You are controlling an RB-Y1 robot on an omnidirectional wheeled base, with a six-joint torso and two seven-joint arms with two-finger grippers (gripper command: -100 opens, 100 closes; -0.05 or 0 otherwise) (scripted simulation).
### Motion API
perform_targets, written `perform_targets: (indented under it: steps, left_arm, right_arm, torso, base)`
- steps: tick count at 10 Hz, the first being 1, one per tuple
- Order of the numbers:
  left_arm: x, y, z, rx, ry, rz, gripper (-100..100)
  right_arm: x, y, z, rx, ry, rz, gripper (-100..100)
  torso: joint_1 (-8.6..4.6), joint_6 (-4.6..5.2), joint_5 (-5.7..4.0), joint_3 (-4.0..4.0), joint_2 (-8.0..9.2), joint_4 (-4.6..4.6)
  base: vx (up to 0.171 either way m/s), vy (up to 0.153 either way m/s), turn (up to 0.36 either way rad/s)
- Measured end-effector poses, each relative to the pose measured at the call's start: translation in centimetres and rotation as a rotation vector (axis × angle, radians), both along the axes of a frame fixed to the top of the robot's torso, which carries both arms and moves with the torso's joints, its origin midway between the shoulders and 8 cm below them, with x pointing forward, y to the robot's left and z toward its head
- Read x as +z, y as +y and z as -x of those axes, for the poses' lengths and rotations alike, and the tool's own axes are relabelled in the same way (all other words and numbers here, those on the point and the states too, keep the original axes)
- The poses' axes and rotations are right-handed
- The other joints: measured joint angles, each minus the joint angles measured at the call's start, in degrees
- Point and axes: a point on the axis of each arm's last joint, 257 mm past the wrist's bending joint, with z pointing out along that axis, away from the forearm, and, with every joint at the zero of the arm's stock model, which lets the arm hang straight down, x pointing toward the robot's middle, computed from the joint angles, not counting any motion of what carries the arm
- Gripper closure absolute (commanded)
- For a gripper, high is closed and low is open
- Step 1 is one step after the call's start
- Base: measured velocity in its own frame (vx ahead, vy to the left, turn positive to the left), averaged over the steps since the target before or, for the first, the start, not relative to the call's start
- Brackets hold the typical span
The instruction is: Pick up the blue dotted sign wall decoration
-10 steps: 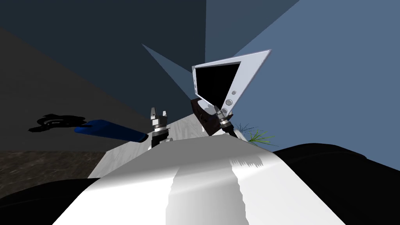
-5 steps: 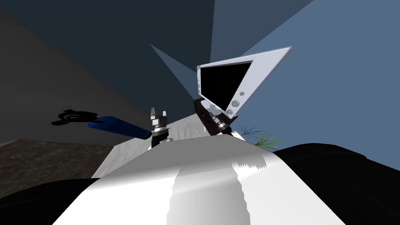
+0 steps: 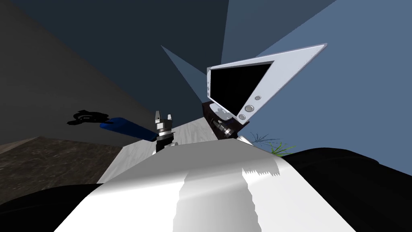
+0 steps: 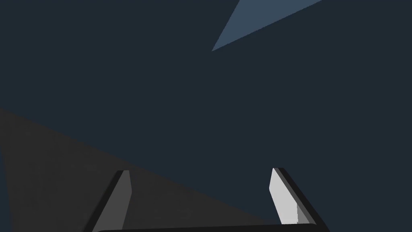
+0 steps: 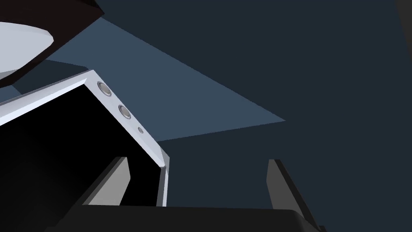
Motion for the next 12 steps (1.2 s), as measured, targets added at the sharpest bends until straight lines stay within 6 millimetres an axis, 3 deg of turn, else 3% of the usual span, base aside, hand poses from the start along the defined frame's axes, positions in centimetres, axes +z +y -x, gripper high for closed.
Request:
perform_targets:
  steps: [9,12]
  left_arm:
    - [0.0,0.0,0.0,0.0,0.0,0.0,0]
    - [0.0,0.0,0.0,0.0,0.0,0.0,0]
  right_arm:
    - [-11.7,-0.4,5.1,0.188,0.072,0.511,-100]
    - [-14.9,-2.5,7.4,0.258,0.09,0.667,-100]
  torso:
    - [-0.01,-0.02,-0.01,-0.09,-0.17,-0.03]
    - [-0.1,0.01,-0.01,-0.1,-0.16,-0.04]
  base:
    - [0.07,0.05,0.074]
    - [0.09,0.036,0.074]
